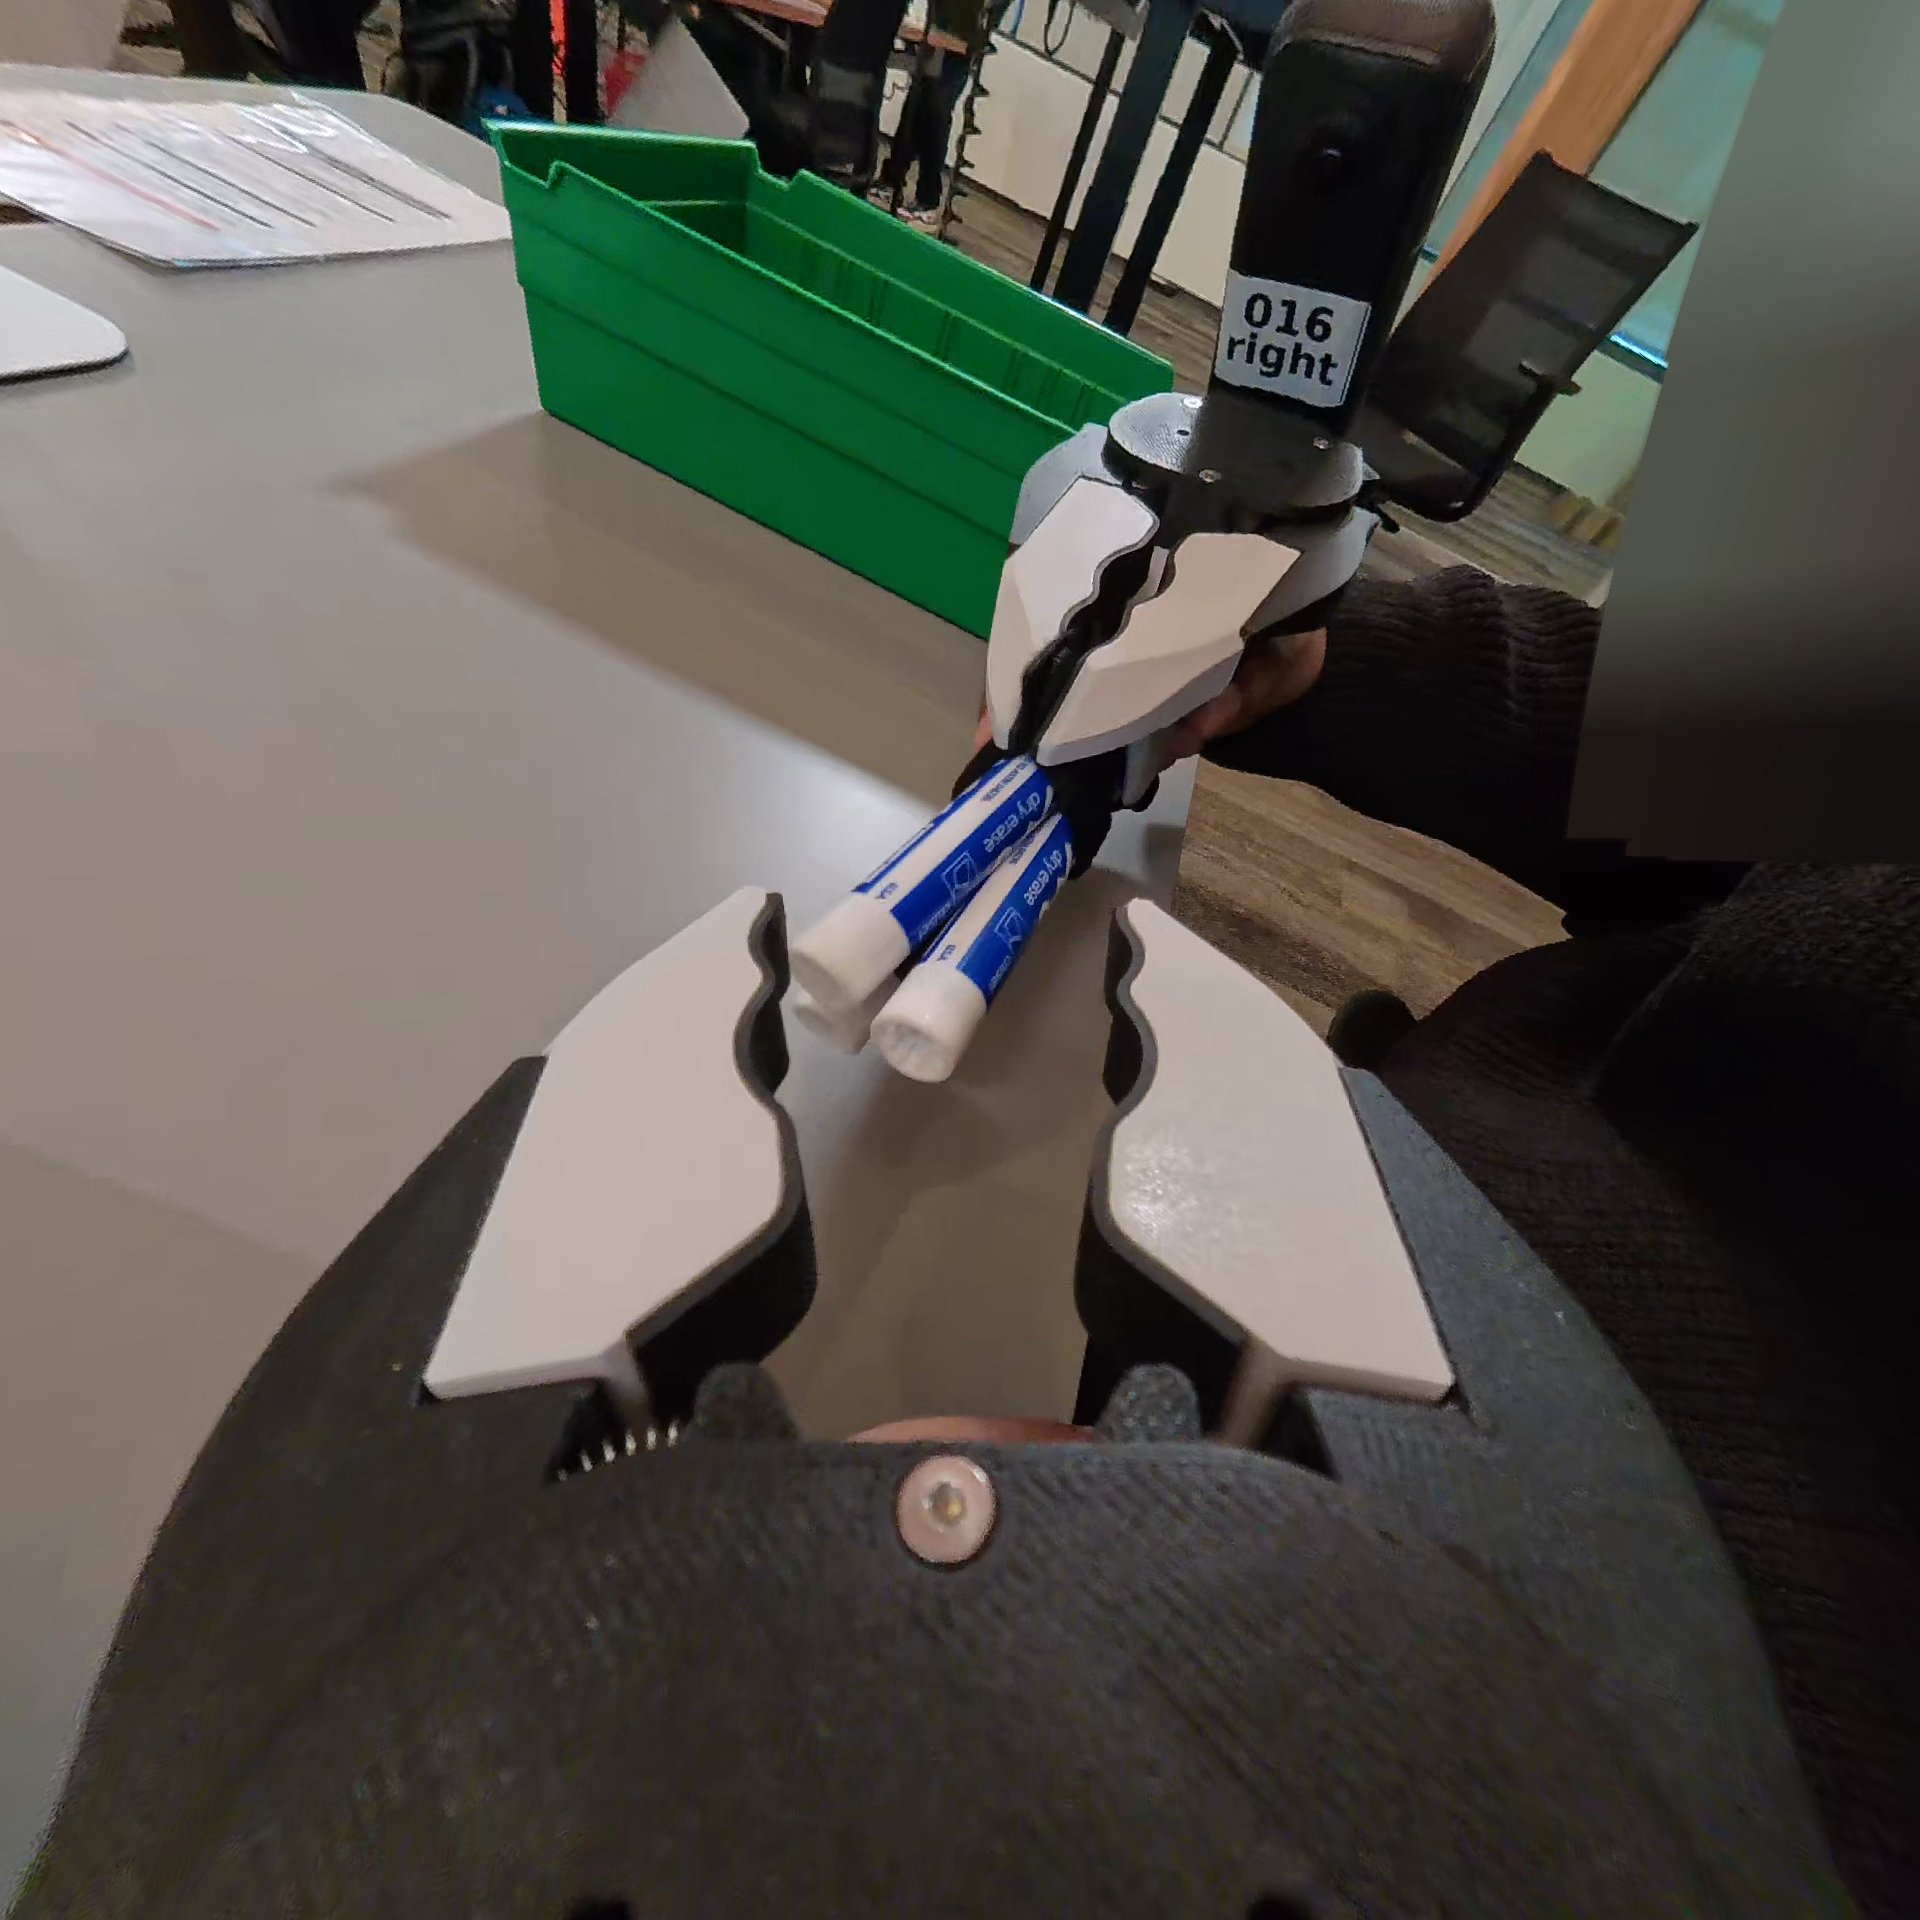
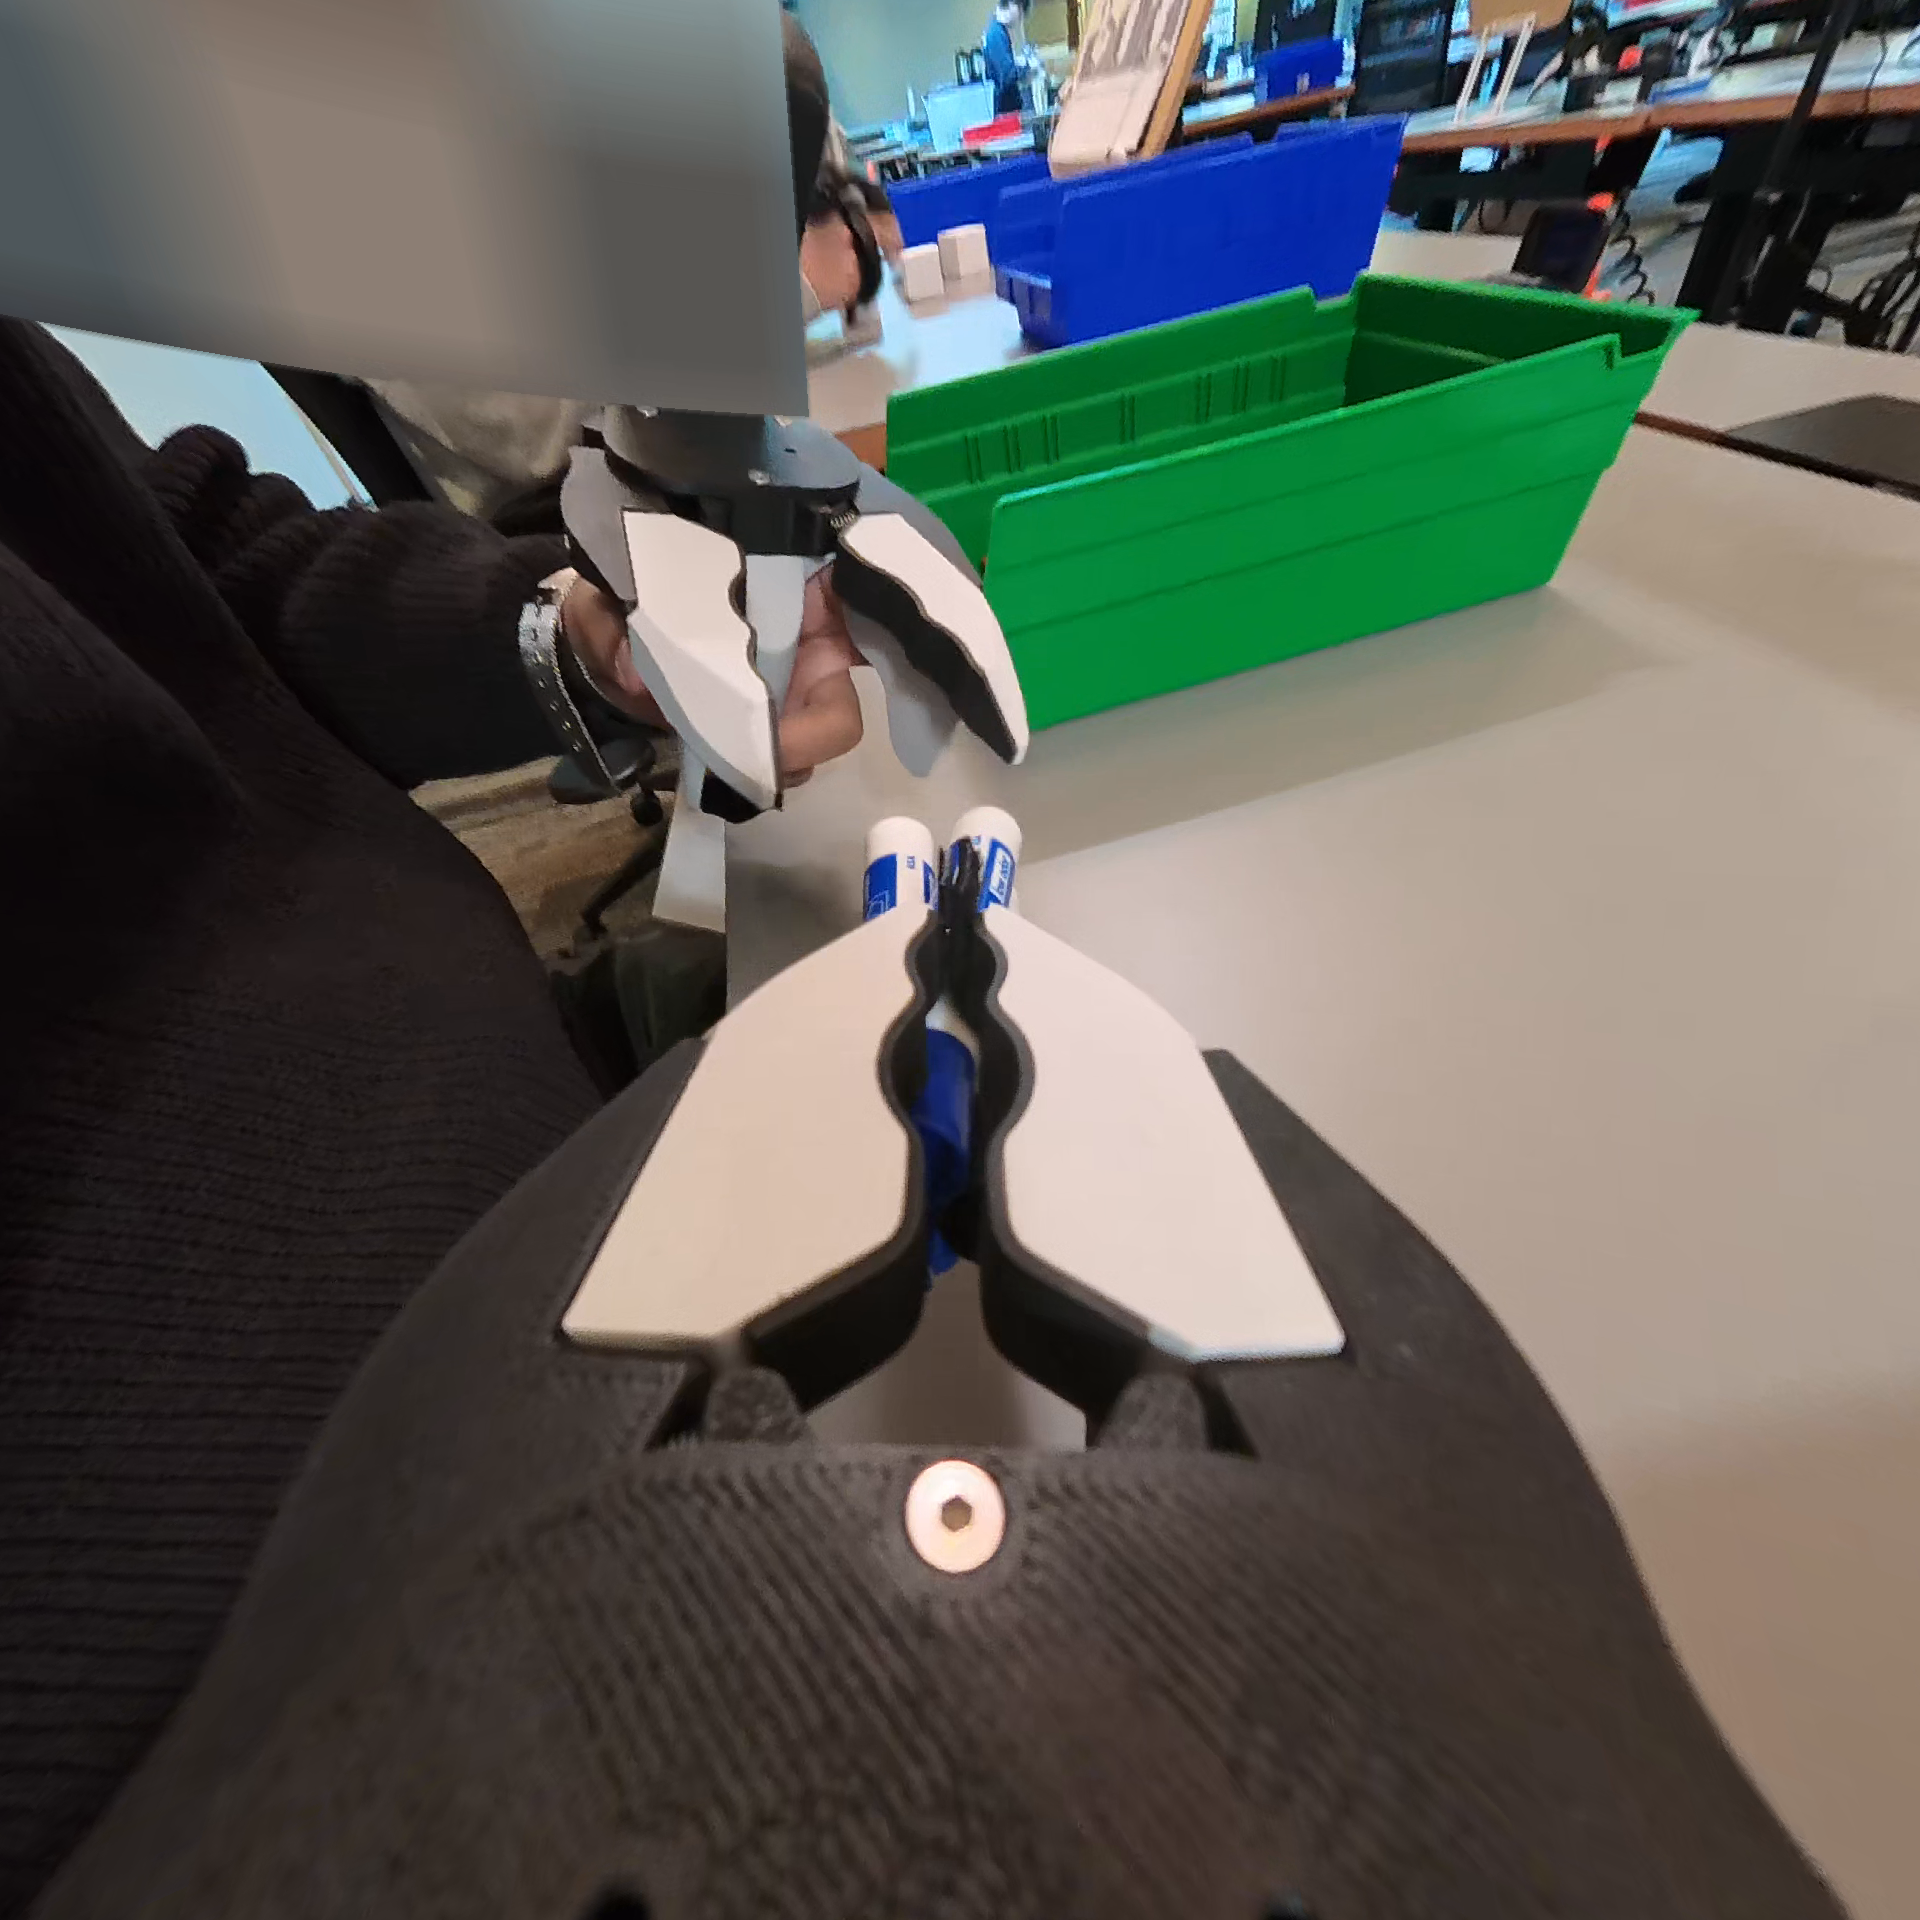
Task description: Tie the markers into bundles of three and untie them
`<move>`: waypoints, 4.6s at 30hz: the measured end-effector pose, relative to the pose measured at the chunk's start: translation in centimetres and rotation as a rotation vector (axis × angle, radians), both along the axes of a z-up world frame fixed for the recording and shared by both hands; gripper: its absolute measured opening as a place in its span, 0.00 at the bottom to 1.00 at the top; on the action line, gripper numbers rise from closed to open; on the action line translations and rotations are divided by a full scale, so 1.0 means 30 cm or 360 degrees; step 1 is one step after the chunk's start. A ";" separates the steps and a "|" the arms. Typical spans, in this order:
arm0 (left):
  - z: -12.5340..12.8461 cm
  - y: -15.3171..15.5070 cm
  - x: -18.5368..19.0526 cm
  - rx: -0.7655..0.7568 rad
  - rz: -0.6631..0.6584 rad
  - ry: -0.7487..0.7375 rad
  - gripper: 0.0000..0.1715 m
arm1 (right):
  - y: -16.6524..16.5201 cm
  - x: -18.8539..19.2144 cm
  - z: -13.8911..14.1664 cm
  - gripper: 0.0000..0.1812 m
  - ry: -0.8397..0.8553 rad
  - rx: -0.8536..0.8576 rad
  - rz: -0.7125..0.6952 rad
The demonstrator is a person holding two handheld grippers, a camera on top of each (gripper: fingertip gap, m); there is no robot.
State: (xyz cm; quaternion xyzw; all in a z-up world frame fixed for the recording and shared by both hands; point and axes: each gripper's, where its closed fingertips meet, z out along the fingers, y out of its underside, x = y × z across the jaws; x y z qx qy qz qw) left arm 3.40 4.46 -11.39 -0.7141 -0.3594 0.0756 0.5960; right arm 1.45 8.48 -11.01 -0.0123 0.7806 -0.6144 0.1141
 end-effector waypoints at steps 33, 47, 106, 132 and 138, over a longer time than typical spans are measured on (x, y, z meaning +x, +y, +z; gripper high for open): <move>-0.058 -0.032 -0.034 0.0015 0.0108 -0.0214 0.35 | -0.049 0.016 -0.030 0.02 0.0562 0.0203 -0.0174; -0.056 -0.019 -0.026 -0.0056 0.0083 -0.0132 0.30 | -0.025 -0.008 0.023 0.03 0.0169 0.0000 -0.0139; 0.033 -0.039 -0.018 0.0456 -0.0018 -0.0299 0.26 | -0.011 -0.024 0.040 0.02 -0.0108 -0.0010 -0.0112; 0.053 -0.007 -0.007 0.0306 -0.0011 -0.0087 0.32 | 0.450 -0.562 0.363 0.02 0.0555 0.0085 -0.1333; 0.046 0.017 -0.002 0.0281 -0.0042 -0.0096 0.32 | 0.753 -0.950 0.030 0.03 0.0372 0.0549 -0.1929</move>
